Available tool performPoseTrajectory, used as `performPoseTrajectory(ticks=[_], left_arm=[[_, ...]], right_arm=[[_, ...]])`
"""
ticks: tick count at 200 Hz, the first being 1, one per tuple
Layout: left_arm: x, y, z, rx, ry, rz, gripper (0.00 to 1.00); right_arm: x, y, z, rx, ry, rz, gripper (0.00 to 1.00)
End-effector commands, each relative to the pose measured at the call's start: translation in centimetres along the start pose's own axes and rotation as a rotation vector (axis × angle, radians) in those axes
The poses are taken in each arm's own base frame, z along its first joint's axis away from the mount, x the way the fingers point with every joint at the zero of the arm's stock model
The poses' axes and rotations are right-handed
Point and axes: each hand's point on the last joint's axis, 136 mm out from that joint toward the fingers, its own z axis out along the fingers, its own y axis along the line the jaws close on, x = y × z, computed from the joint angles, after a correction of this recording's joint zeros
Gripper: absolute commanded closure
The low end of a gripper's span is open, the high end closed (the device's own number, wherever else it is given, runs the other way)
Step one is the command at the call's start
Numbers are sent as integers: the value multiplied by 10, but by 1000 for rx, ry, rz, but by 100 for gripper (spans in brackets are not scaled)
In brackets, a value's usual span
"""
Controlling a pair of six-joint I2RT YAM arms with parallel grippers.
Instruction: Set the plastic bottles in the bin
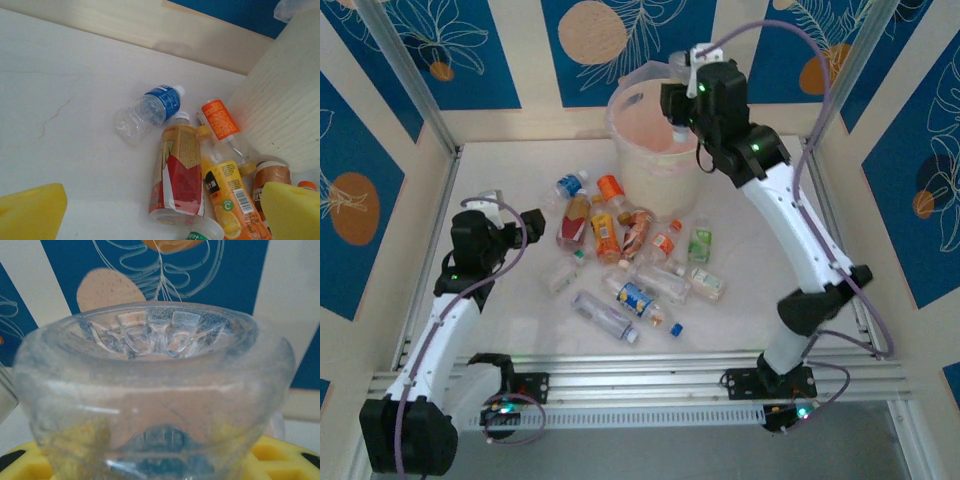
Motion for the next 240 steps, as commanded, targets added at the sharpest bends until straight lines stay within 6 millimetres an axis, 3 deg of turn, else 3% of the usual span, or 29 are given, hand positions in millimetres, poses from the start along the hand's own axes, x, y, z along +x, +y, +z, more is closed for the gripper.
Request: performPoseTrajectory(ticks=[1, 24, 44, 69, 99, 168, 240], left_arm=[[-13, -15, -2, 59, -15, -15, 1], [-10, -17, 1, 74, -1, -24, 1], [-10, -19, 3, 87, 7, -25, 0], [-9, -21, 4, 97, 16, -24, 0], [-5, -21, 8, 104, 32, -25, 1], [-4, -20, 3, 85, 43, -24, 0], [-4, -16, -3, 59, 35, -27, 1]], right_arm=[[-17, 10, 26, 19, -55, -74, 52], [-22, 19, 58, 45, -83, -135, 52], [-14, 27, 85, 49, -94, -177, 49], [7, 33, 113, 31, -72, -202, 47], [40, 21, 138, 32, 9, -180, 47], [98, -12, 168, 39, 170, -116, 44], [117, -31, 178, 59, 226, -90, 30]])
